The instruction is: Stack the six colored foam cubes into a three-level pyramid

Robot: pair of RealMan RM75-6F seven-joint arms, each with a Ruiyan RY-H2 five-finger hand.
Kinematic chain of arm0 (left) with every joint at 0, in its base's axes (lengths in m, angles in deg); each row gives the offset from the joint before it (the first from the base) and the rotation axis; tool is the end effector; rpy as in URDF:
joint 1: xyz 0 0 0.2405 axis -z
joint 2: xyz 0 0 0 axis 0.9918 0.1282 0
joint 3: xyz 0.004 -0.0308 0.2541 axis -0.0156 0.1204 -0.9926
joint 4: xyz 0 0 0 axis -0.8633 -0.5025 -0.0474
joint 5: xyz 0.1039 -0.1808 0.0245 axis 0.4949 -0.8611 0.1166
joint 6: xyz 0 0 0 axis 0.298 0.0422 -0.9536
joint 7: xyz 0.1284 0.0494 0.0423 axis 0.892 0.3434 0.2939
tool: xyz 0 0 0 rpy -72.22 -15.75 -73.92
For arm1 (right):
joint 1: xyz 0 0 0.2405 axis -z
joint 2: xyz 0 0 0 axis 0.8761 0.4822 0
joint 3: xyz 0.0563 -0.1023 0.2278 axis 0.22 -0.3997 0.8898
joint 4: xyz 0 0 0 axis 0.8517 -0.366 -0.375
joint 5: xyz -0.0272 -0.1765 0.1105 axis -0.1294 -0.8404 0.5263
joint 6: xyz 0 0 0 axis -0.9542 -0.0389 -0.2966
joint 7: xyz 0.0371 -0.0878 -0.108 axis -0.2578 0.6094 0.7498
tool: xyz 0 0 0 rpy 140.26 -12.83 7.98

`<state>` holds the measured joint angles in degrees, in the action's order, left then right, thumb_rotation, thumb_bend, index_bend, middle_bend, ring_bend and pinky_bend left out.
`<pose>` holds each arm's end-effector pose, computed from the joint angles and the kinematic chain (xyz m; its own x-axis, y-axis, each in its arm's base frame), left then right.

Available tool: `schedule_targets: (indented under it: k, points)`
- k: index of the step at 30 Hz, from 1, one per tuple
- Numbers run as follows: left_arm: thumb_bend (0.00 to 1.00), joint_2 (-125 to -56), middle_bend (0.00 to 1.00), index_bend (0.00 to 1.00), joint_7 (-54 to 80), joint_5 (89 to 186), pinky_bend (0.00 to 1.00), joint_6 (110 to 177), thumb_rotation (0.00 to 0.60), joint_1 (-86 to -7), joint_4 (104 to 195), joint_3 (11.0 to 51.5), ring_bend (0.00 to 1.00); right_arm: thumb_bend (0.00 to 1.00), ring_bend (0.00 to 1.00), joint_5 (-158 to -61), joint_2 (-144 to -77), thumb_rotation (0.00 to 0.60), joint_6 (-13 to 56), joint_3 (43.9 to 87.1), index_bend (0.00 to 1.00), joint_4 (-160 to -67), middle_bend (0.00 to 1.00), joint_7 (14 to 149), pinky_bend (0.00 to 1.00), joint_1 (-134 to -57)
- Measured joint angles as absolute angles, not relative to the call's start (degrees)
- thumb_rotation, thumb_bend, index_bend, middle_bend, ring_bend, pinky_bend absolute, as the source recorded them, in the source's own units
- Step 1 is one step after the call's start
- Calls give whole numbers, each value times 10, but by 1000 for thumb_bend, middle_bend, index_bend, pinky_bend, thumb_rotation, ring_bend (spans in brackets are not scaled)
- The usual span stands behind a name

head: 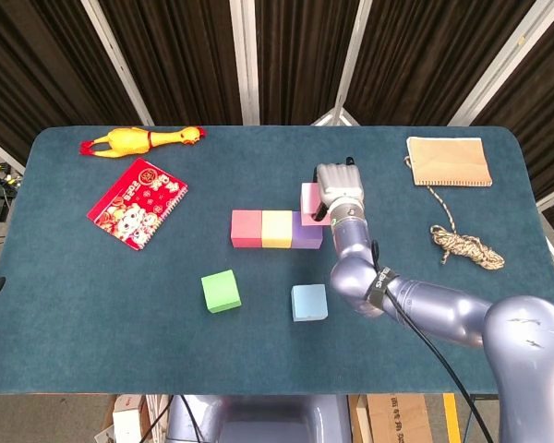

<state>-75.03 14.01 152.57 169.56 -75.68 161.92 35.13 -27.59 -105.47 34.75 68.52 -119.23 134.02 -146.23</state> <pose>-0.3263 0.2211 0.1960 0.4373 -0.2571 0.8618 0.8990 0.1503 -0.4113 -0.0108 -0.4603 0.0494 0.4197 -0.4222 0.8035 -0.8835 0.0128 0.4682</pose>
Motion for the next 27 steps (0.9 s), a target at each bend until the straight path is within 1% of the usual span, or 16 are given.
schedule_targets:
  k: [12, 27]
  points:
    - [198, -744, 160, 169, 127, 1525, 0, 1697, 600, -760, 1624, 354, 0, 286, 221, -294, -1076, 600, 323, 715, 467, -1221, 429, 1345, 0, -1453]
    - [198, -738, 160, 169, 119, 1527, 0, 1700, 600, -764, 1629, 355, 0, 287, 221, -300, -1109, 600, 310, 738, 467, -1192, 429, 1358, 0, -1444]
